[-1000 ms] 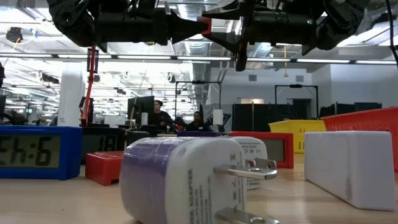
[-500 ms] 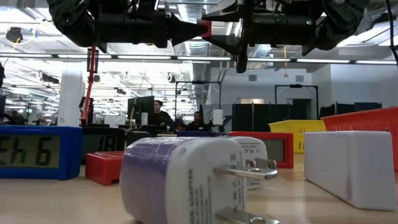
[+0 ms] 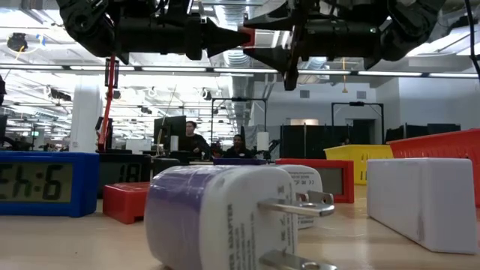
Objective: Pick & Place Office items
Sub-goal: Put pink charger adapter into the yellow bin
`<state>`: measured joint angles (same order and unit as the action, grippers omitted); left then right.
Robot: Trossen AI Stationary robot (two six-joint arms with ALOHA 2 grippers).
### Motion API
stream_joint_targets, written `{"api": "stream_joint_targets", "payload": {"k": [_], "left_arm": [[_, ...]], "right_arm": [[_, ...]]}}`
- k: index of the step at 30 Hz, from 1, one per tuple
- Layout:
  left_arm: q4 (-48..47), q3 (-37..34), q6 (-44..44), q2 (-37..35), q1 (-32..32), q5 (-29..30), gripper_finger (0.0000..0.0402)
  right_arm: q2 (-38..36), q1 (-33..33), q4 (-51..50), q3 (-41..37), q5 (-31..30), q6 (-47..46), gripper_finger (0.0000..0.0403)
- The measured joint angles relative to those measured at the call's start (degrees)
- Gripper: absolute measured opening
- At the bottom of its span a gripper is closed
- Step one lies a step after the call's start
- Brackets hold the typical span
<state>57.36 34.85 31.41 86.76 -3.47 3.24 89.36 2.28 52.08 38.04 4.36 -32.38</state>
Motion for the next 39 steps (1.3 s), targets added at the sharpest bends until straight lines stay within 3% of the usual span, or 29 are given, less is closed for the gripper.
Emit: {"api": "stream_joint_targets", "payload": {"k": [8,14,20,28,34,39], "left_arm": [[-1.94,0.00,-0.01,-0.02,1.48,0.28,0.0135],[-2.87,0.00,-0.01,-0.02,1.56,0.29,0.0135],[-10.40,0.00,-0.46,-0.02,1.56,5.78,0.0135],[-22.10,0.02,-9.71,-0.02,1.47,21.53,0.0134],[-24.42,0.02,-16.19,-0.02,1.47,22.25,0.0131],[-26.76,0.02,-21.09,-0.02,1.47,22.26,0.0131]], "right_arm": [[0.00,3.68,-0.28,0.00,10.58,0.03,0.0300],[0.00,8.51,-8.76,0.00,16.54,1.35,0.0339],[-0.25,12.30,-14.93,-0.02,16.63,1.38,0.0350],[-1.49,13.63,-17.30,-0.02,12.34,2.06,0.0348],[-1.21,12.53,-18.79,0.02,2.99,2.42,0.0349],[-1.18,10.80,-18.95,0.71,1.11,2.48,0.0348]]}}
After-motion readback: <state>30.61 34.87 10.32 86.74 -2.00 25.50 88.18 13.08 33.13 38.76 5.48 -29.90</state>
